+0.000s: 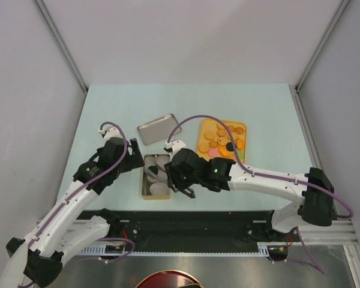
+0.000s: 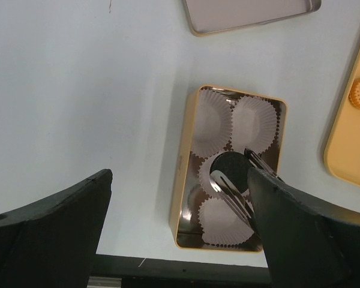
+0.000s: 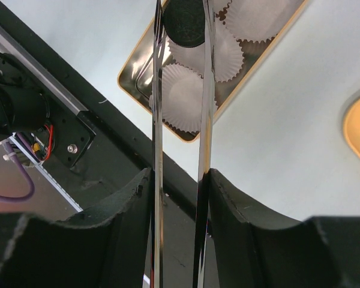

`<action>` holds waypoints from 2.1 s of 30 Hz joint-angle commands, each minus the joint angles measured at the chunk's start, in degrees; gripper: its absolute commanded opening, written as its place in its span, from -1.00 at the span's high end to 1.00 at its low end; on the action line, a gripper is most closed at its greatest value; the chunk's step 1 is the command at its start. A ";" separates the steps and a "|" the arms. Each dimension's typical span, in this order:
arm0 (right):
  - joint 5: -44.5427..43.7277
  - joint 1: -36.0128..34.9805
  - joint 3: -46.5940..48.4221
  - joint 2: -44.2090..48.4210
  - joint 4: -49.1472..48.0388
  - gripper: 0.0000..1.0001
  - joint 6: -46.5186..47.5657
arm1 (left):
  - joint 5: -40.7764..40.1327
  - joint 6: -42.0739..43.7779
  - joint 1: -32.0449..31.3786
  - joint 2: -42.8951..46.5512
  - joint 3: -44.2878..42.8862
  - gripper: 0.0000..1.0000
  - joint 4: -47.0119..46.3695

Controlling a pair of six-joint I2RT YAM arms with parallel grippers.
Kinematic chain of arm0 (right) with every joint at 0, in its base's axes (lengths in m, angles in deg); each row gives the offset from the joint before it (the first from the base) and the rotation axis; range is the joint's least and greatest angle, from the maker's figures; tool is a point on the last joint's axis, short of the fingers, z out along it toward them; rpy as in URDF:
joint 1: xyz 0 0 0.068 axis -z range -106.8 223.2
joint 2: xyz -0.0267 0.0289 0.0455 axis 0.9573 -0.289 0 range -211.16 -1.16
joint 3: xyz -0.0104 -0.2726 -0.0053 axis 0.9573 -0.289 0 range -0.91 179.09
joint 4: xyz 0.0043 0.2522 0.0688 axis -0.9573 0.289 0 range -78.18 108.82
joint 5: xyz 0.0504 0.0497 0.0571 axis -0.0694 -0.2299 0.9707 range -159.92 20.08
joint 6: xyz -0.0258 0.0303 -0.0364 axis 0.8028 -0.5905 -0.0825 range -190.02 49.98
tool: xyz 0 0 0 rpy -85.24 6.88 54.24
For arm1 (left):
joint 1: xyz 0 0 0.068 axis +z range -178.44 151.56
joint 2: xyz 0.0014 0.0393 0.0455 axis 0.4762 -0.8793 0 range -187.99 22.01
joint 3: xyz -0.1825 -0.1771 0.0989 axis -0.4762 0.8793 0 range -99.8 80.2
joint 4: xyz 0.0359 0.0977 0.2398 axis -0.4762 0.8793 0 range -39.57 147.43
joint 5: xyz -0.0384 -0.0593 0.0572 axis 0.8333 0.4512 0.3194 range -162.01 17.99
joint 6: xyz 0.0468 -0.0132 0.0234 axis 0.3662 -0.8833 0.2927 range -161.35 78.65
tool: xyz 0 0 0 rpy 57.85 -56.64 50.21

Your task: Pack the cookies

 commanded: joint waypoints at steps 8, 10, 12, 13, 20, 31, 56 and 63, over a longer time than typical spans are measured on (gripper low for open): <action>-1.31 -0.79 -1.44 1.23 -1.07 0.11 -2.23 | 1.41 0.55 0.43 -0.06 1.18 -1.00 -1.86; -1.31 -0.80 -1.88 1.32 -1.24 0.11 -2.40 | 1.50 0.55 0.43 -0.15 1.19 -1.00 -1.95; -1.31 -0.80 -2.15 1.32 -1.51 0.08 -2.41 | 1.41 0.55 0.43 -0.24 1.19 -1.00 -1.94; -1.48 -0.88 -2.24 1.41 -1.51 0.07 -2.58 | 1.50 0.64 0.43 -0.33 1.19 -1.00 -2.03; -1.48 -0.88 -1.36 0.97 -2.21 -0.05 -1.97 | 1.59 0.64 0.43 -0.33 1.36 -1.00 -2.21; -7.98 -0.36 0.31 4.91 0.59 -0.18 -1.97 | 1.24 0.64 0.43 -0.06 1.27 -1.00 -2.03; -5.09 27.15 -14.28 12.93 3.07 -0.15 3.57 | 2.91 0.90 0.43 -1.73 1.80 -1.00 -3.00; -3.95 27.42 -13.23 9.23 1.39 -0.15 4.97 | 2.82 0.99 0.43 -2.17 1.80 -1.00 -3.09</action>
